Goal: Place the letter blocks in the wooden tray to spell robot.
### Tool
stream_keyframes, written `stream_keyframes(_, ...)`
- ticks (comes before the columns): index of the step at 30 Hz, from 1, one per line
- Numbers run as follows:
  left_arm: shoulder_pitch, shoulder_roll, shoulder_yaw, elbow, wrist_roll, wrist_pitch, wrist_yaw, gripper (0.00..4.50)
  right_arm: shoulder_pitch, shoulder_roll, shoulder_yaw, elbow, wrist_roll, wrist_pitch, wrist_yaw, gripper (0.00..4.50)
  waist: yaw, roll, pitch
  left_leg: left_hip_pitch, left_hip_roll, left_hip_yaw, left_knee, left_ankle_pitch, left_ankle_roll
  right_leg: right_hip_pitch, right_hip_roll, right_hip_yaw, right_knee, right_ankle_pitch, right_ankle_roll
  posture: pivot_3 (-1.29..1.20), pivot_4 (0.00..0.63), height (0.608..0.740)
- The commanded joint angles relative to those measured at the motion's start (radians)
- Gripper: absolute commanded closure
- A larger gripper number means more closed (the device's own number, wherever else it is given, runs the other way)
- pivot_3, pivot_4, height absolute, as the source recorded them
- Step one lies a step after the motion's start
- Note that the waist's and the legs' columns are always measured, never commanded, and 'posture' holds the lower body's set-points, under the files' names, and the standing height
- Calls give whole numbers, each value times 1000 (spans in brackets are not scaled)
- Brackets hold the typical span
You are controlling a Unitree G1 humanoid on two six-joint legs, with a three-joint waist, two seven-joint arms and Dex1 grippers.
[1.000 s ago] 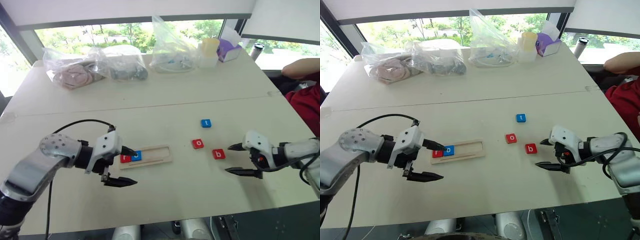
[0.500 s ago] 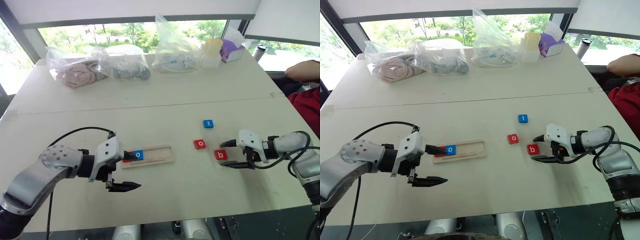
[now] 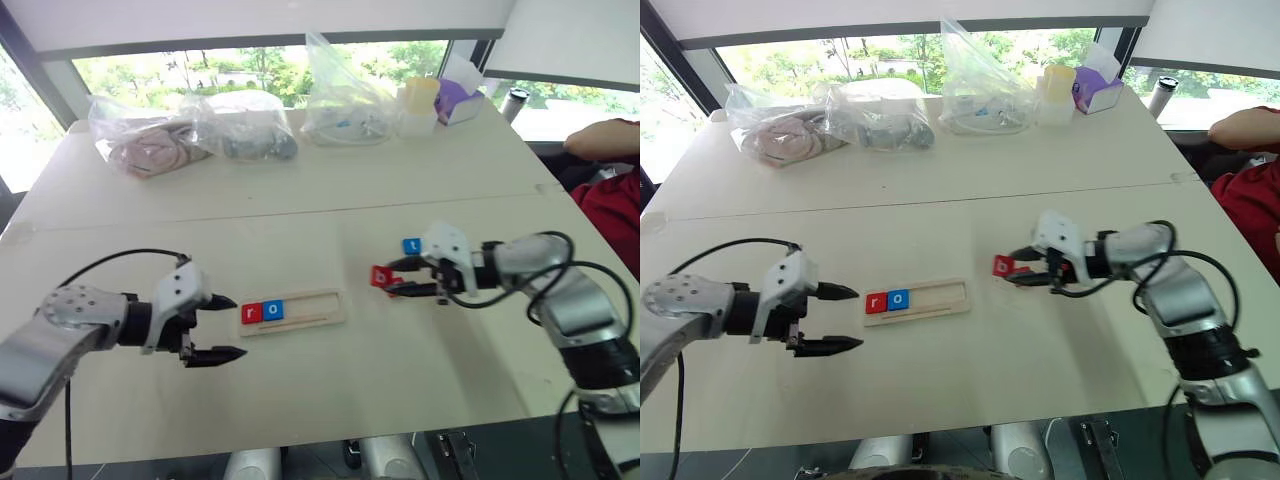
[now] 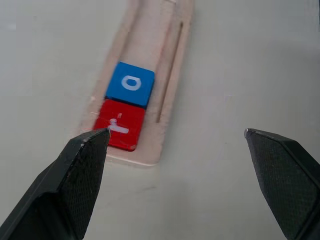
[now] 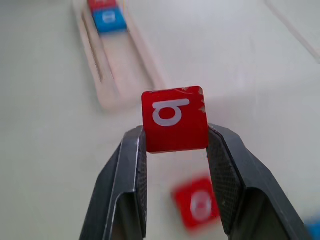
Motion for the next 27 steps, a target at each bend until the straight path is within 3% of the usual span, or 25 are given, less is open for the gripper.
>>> stream_keyframes(1,-6,2,82,-1,-50,25,4,0,-70,60,73,-12,-42,40,-47,3391,2,0,0,0,0,0,0,0,0,0,0,0,0,0,0,0,150,740)
stream_keyframes(9,96,-3,153,-9,-62,50,19,0,-128,181,229,-13,-109,59,-77,3391,1,0,0,-7,0,1,0,0,0,-7,-2,0,0,3,2,0,150,740)
stream_keyframes(27,155,-28,156,-111,-102,98,92,0,-150,300,343,31,-185,67,-126,3391,-1,-1,0,-6,0,1,0,0,-1,-7,-1,0,1,4,0,0,150,740)
